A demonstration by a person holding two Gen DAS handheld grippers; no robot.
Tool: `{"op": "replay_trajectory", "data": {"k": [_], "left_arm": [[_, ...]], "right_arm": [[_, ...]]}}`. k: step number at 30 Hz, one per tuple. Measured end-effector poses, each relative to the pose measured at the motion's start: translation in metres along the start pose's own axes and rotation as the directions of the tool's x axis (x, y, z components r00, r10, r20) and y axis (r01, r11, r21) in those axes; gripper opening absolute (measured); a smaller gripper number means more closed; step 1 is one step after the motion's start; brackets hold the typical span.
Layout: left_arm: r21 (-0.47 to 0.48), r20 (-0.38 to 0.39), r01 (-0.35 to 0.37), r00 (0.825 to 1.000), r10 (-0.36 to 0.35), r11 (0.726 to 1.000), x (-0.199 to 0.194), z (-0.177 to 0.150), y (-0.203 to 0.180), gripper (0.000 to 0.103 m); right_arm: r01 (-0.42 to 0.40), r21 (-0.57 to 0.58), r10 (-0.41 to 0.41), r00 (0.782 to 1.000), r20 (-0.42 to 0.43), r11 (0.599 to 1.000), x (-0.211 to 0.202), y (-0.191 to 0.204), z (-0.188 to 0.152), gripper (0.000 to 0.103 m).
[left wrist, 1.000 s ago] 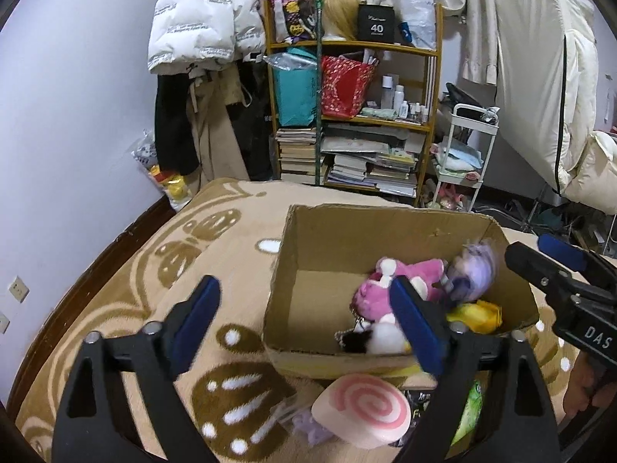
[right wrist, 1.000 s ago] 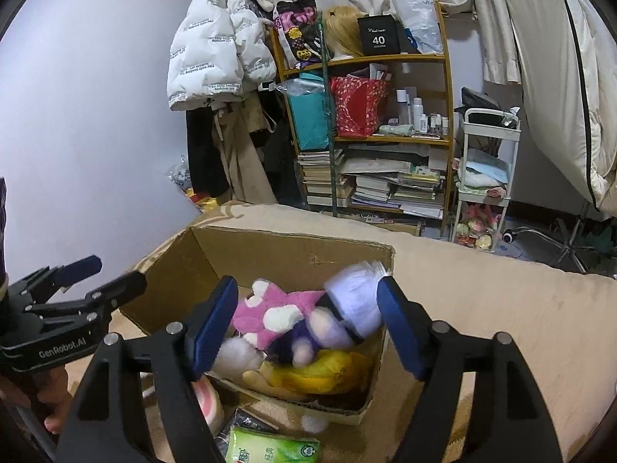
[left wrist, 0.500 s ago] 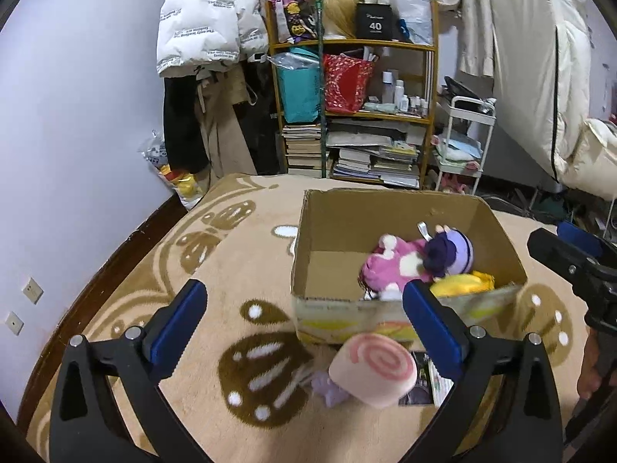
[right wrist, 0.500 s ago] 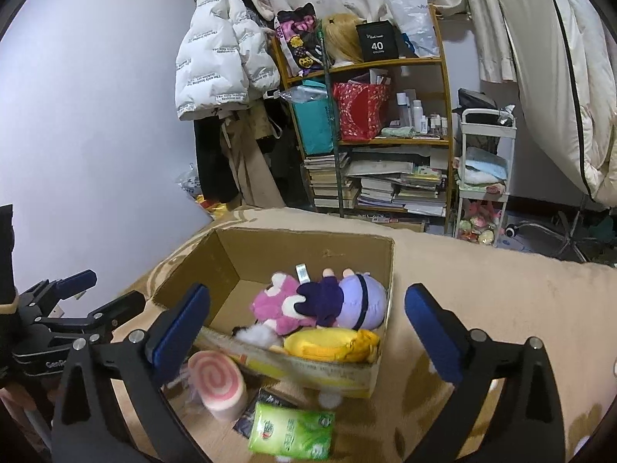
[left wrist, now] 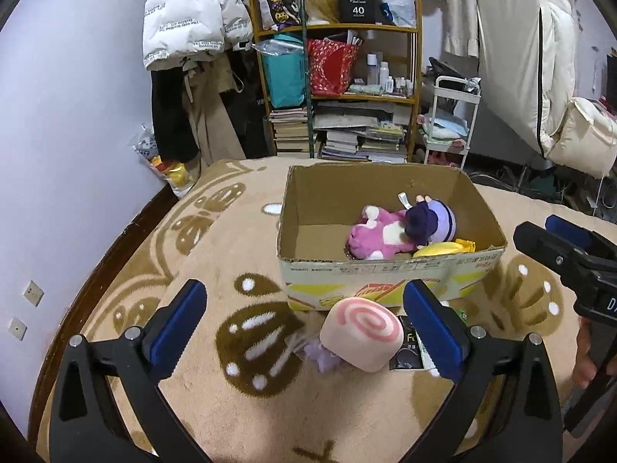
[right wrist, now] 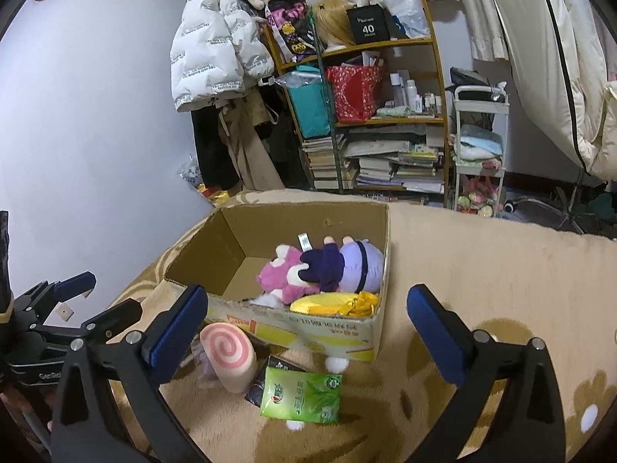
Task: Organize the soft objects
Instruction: 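Grasp the green tissue pack with the right gripper while the left gripper grasps the pink swirl cushion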
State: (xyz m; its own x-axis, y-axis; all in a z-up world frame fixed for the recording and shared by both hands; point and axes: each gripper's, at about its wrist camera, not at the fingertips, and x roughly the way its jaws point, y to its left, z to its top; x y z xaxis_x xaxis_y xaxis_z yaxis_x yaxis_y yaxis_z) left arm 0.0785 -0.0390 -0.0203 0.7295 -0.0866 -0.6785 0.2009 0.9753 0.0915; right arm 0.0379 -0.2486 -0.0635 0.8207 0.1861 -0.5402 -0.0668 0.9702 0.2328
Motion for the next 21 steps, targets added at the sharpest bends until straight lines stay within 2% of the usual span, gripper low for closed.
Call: {"op": "replay_trajectory", "data": {"k": [6,11,16,21], "left_arm": [[0.003,-0.066,0.030,0.997,-0.030,1.000,0.020,-0.006,0.000,0.101],[0.026,-0.123,0.069,0.990,-0.065,0.997,0.036,-0.011,-0.007,0.101],[0.117,-0.166,0.092,0.983,-0.072,0.989,0.049,-0.018,-0.023,0.101],[0.158,-0.210,0.116,0.974,-0.081,0.981,0.063,-0.023,-0.033,0.101]], "right_arm": [[-0.019,0.035,0.022,0.996,-0.084,0.999,0.013,-0.007,-0.009,0.103],[-0.032,0.062,0.042,0.985,-0.170,0.998,0.031,-0.013,-0.019,0.103],[-0.033,0.067,0.048,0.968,-0.245,0.997,0.049,-0.015,-0.030,0.103],[-0.034,0.076,0.055,0.950,-0.308,0.997,0.066,-0.016,-0.040,0.103]]}}
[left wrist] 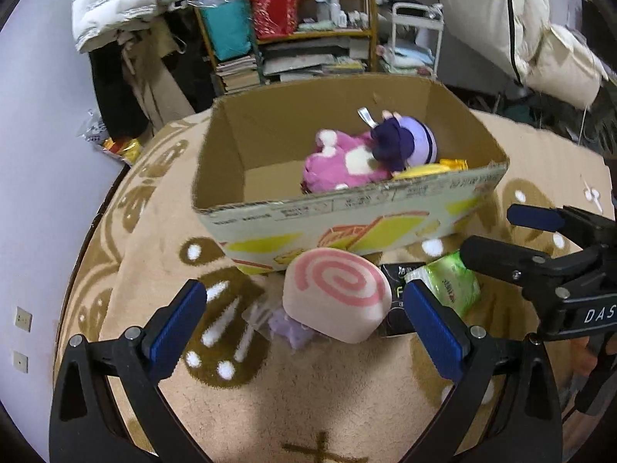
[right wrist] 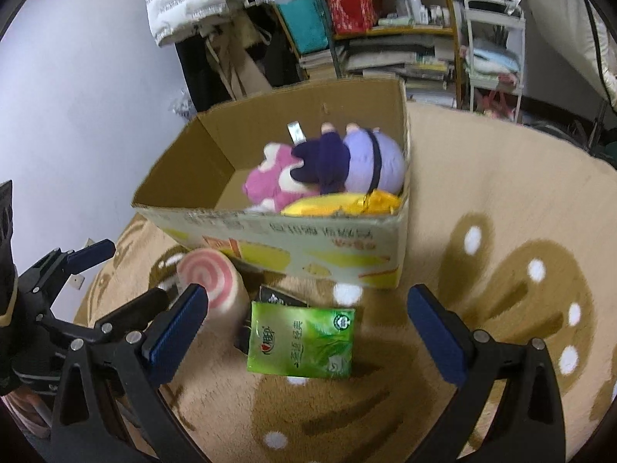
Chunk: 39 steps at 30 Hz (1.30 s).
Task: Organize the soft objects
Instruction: 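Grasp the green tissue pack with the right gripper while the left gripper grasps the pink swirl cushion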
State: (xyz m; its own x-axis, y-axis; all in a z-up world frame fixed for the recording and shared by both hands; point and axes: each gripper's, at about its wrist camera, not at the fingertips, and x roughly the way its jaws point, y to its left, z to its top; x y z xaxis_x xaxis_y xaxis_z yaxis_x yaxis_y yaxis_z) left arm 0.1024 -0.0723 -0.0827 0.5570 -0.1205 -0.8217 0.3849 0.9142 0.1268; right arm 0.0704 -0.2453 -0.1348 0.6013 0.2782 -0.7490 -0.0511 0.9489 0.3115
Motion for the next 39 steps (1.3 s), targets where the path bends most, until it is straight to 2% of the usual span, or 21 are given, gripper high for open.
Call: {"op": "replay_trajectory", "data": {"k": [10,17,23,25,27,28,30,32,33,39], "left_arm": [[0.074,-0.104,0.035,0.994,-0.027,0.997,0.034,0.000,-0.013,0.101],[0.131,-0.143,0.055,0.989,-0.036,0.990,0.049,-0.002,-0.027,0.101],[0.133,-0.165,0.071,0.985,-0.049,0.988,0.061,-0.003,-0.032,0.101],[0.130,-0.173,0.077,0.983,-0.054,0.988,0.065,-0.003,-0.032,0.099],[0.126,-0.184,0.079,0.981,-0.055,0.989,0.069,-0.003,-0.032,0.090],[0.124,-0.185,0.072,0.982,-0.049,0.990,0.071,-0.002,-0.031,0.089],[0.113,-0.183,0.072,0.982,-0.051,0.991,0.073,-0.001,-0.029,0.084],[0.093,-0.180,0.073,0.982,-0.055,0.993,0.074,0.001,-0.026,0.079],[0.083,-0.178,0.075,0.982,-0.059,0.994,0.074,0.001,-0.024,0.075],[0.067,-0.183,0.086,0.980,-0.073,0.994,0.075,0.006,-0.016,0.068]], "right_arm": [[-0.014,0.052,0.019,0.995,-0.101,0.999,0.034,-0.011,-0.004,0.103],[-0.026,0.078,0.037,0.989,-0.146,0.997,0.047,-0.014,-0.006,0.103],[-0.044,0.103,0.062,0.981,-0.185,0.994,0.058,-0.017,-0.011,0.103],[-0.047,0.103,0.067,0.977,-0.201,0.994,0.063,-0.016,-0.012,0.103],[-0.061,0.126,0.088,0.972,-0.217,0.990,0.068,-0.019,-0.013,0.098],[-0.065,0.138,0.096,0.970,-0.226,0.988,0.072,-0.019,-0.013,0.097],[-0.072,0.149,0.105,0.967,-0.233,0.986,0.075,-0.022,-0.012,0.086],[-0.064,0.138,0.096,0.967,-0.236,0.988,0.077,-0.023,-0.012,0.080],[-0.066,0.138,0.097,0.967,-0.235,0.988,0.077,-0.023,-0.012,0.080],[-0.061,0.130,0.090,0.969,-0.230,0.990,0.075,-0.020,-0.014,0.080]]}}
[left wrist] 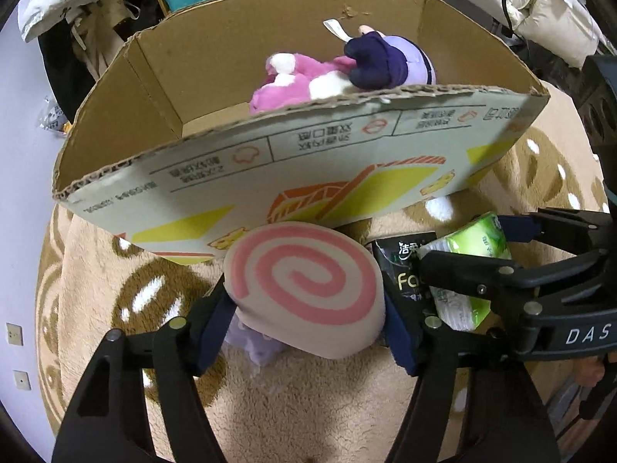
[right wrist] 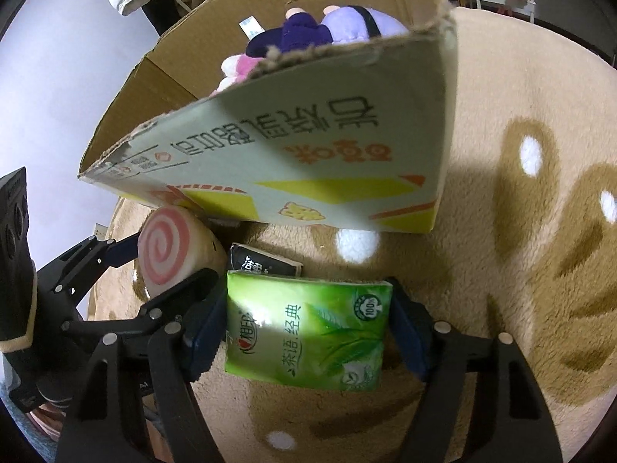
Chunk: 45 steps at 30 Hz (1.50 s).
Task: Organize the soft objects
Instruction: 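Grasp the green tissue pack with the right gripper while the left gripper grasps the pink swirl cushion, then lift the green pack with the right gripper while the left gripper lifts the cushion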
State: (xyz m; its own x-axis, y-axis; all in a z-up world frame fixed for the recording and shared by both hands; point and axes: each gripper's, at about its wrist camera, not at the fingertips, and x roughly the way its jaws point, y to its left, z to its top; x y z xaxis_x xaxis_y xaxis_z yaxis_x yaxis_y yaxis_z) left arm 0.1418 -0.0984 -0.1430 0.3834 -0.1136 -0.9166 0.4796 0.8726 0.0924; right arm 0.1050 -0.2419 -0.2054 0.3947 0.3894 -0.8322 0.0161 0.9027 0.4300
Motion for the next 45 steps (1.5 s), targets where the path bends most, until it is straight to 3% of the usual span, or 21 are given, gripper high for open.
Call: {"op": "replay_trajectory", "data": {"k": [15,30,39,45], "left_arm": [[-0.065,0.003,0.032,0.999,-0.032,0.997,-0.006,-0.007,0.015,0.050],[-0.148,0.049,0.035,0.998,-0.028,0.988,-0.029,-0.017,0.031,0.048],[-0.206,0.146,0.047,0.989,-0.017,0.977,-0.063,-0.026,0.038,0.048],[-0.241,0.234,0.025,0.972,0.033,0.970,-0.091,-0.033,0.037,0.048]], "right_arm": [[0.023,-0.017,-0.022,0.999,0.043,1.000,-0.013,-0.001,-0.004,0.078],[0.034,-0.055,-0.025,0.987,0.157,0.998,-0.045,0.002,-0.005,0.077],[0.074,-0.084,-0.046,0.955,0.292,0.994,-0.077,0.013,-0.011,0.077],[0.103,-0.095,-0.064,0.934,0.351,0.990,-0.093,0.024,-0.018,0.077]]}}
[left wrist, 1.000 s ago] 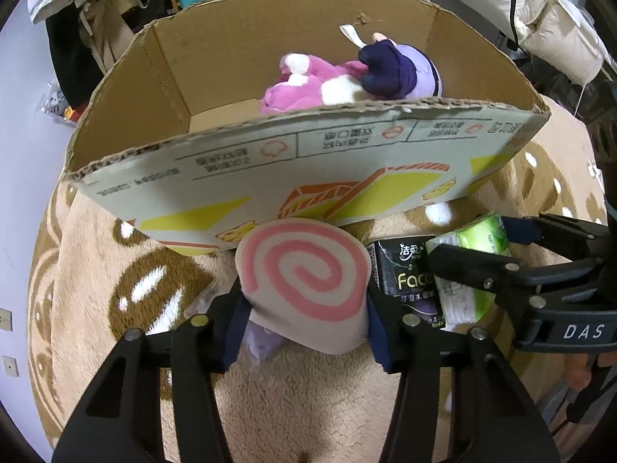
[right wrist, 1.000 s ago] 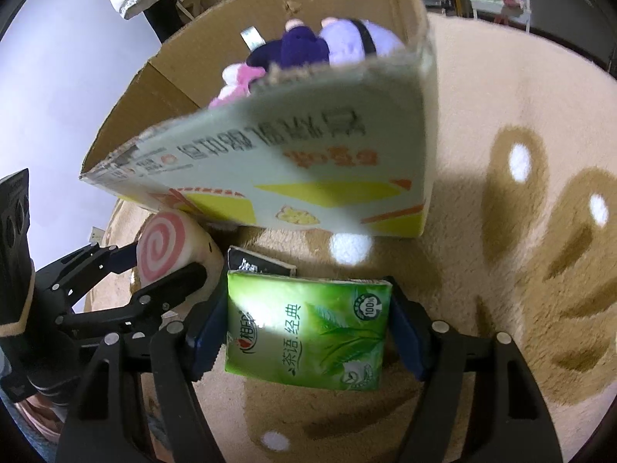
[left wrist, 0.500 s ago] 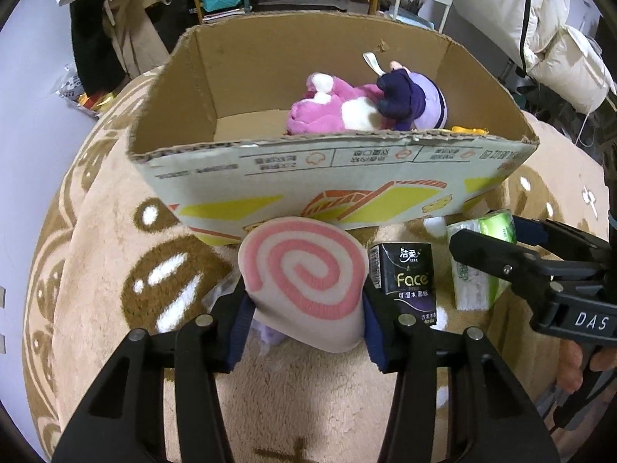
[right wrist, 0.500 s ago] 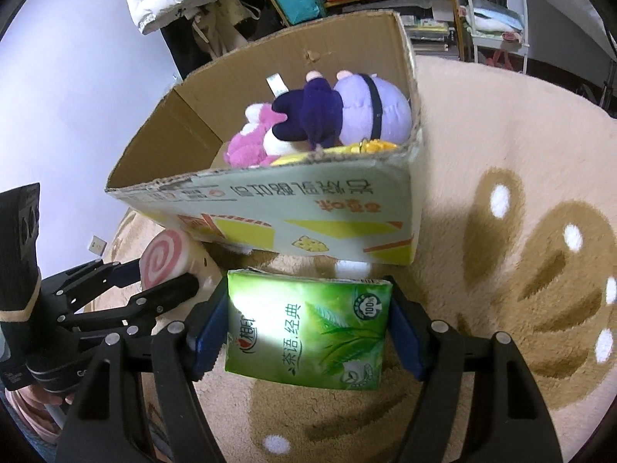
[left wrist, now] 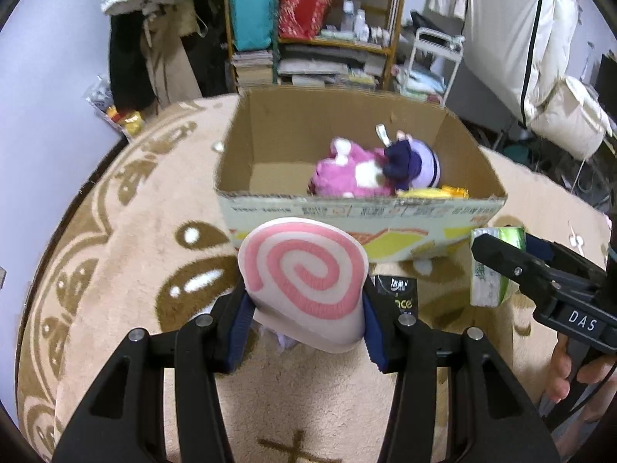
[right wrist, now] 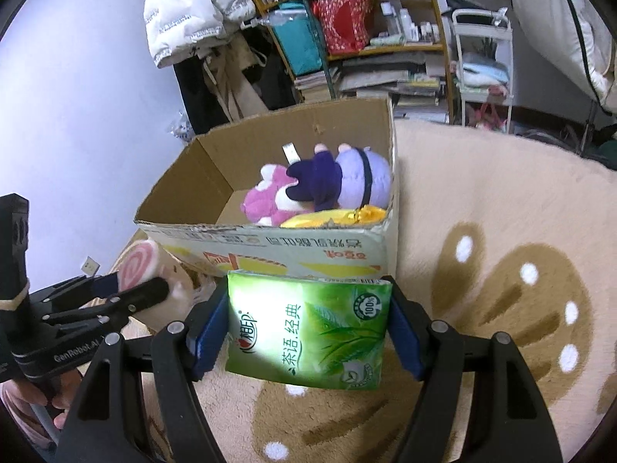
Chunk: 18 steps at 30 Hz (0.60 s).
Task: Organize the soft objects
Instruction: 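Lift the green pack with the right gripper while the left gripper lifts the cushion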
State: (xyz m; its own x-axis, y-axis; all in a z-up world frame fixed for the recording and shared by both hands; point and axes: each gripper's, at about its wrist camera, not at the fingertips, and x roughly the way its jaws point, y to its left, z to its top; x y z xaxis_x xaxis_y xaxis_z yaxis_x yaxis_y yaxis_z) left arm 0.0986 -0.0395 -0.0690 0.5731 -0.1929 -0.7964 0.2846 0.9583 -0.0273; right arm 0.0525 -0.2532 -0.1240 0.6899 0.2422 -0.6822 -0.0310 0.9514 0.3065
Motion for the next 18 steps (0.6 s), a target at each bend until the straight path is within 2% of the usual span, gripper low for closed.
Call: {"op": "replay_trajectory", "data": {"k": [5,9,18], "left_arm": [[0.018,0.122,-0.024,0.992,0.022,1.000,-0.028,0.001,-0.002,0.048],[0.023,0.215,-0.032,0.976,0.026,0.999,-0.046,0.004,-0.004,0.048],[0.022,0.340,-0.057,0.939,0.046,0.998,-0.064,0.016,-0.007,0.049]], "right_arm": [[0.019,-0.032,-0.017,0.997,0.075,0.999,-0.020,0.013,0.004,0.077],[0.029,-0.069,-0.019,0.990,0.137,0.997,-0.035,0.024,0.009,0.077],[0.038,-0.111,-0.012,0.974,0.226,0.993,-0.050,0.037,0.025,0.078]]}}
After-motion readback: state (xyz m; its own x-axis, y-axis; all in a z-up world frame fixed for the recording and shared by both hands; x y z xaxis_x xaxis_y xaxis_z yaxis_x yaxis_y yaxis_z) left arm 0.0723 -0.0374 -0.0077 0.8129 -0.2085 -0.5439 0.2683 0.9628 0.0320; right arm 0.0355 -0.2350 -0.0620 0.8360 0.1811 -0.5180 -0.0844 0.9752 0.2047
